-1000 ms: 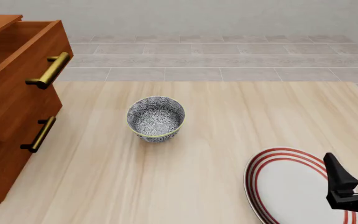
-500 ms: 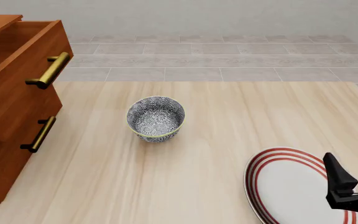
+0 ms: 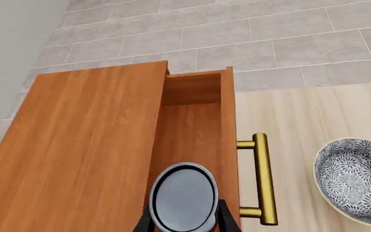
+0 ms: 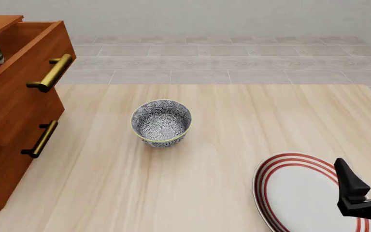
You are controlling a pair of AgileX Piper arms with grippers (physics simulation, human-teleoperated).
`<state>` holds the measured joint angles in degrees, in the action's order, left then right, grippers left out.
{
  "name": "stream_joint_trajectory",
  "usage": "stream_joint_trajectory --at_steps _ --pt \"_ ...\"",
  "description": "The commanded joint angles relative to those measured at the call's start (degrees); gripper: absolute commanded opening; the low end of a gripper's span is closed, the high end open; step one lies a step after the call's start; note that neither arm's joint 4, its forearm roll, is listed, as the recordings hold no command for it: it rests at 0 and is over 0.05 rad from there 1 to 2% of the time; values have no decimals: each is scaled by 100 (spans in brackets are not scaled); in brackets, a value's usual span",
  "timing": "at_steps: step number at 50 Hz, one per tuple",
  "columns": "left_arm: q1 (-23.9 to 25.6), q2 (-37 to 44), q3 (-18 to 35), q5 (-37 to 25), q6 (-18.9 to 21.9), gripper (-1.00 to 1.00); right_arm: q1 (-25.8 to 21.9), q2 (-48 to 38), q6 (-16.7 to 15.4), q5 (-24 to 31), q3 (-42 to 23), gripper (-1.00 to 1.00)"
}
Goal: Put the ketchup in the top drawer of the cabinet.
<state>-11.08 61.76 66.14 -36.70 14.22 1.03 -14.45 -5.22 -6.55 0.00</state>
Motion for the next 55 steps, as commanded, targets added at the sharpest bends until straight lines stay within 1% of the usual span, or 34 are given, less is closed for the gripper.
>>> stream_joint_trajectory --at_steps 1,14,17,18,29,33,37,41,43,46,51,55 --pt "36 147 -106 226 105 -100 1 44 -5 47 0 100" --pt "-49 230 -187 328 140 -100 -6 28 -2 41 0 100" --pt "1 170 -251 293 138 -100 -11 27 -5 42 0 100" --pt "-80 223 -228 313 169 100 -12 45 -14 57 0 100" --pt "19 210 -244 293 143 100 -41 85 -6 90 0 100" --pt "72 161 -300 291 122 100 -57 -27 -17 -10 0 100" --pt "86 123 -283 253 150 100 -44 25 -16 44 0 100" --pt "229 -105 -140 32 133 100 -34 9 -11 26 0 100" --pt "317 -234 -28 -119 42 100 -37 -17 -7 2 0 100" --pt "497 -524 176 -421 13 100 -36 22 -2 34 0 100" --pt "501 -666 349 -600 68 100 -33 20 -1 30 0 100" --pt "590 -934 208 -671 134 100 -40 28 -1 33 0 100"
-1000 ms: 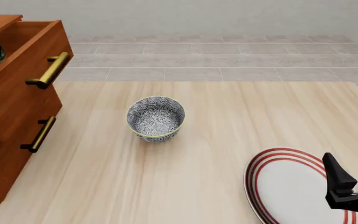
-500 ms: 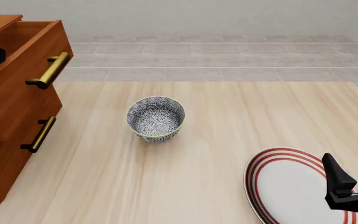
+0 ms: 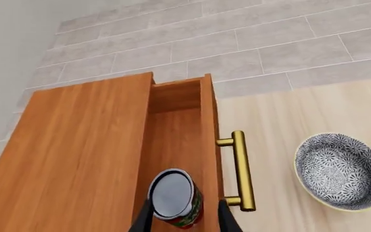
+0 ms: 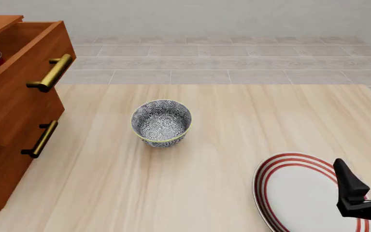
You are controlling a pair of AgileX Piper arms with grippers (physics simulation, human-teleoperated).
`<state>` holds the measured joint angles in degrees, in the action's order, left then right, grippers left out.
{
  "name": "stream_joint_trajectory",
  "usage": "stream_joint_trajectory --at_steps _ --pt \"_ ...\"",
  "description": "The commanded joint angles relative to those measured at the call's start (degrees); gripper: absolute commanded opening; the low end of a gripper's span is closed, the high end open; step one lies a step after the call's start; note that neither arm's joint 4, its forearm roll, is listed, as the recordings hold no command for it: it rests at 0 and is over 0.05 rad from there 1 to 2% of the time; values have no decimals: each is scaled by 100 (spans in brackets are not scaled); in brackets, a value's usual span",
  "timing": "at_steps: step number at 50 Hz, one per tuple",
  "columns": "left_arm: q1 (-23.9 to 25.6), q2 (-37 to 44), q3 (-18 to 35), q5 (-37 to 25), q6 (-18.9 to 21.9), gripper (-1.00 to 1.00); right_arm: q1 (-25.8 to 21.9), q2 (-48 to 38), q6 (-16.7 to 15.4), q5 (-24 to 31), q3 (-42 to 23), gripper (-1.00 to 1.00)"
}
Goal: Put the ketchup in the top drawer of the cabinet.
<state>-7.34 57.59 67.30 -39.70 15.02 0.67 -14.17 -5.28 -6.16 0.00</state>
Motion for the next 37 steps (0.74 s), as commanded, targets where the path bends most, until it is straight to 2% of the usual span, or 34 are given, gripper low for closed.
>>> stream_joint_trajectory --at_steps 1,16,25,37 --pt "263 -598 51 -374 65 100 -4 1 5 -6 0 100" --pt "743 -1549 -325 -608 -113 100 -1 62 4 37 0 100" --pt "1279 -2215 -590 -888 -72 100 0 73 -3 46 0 100" --pt "2293 -2989 -849 -1222 2 100 6 180 -12 144 0 100"
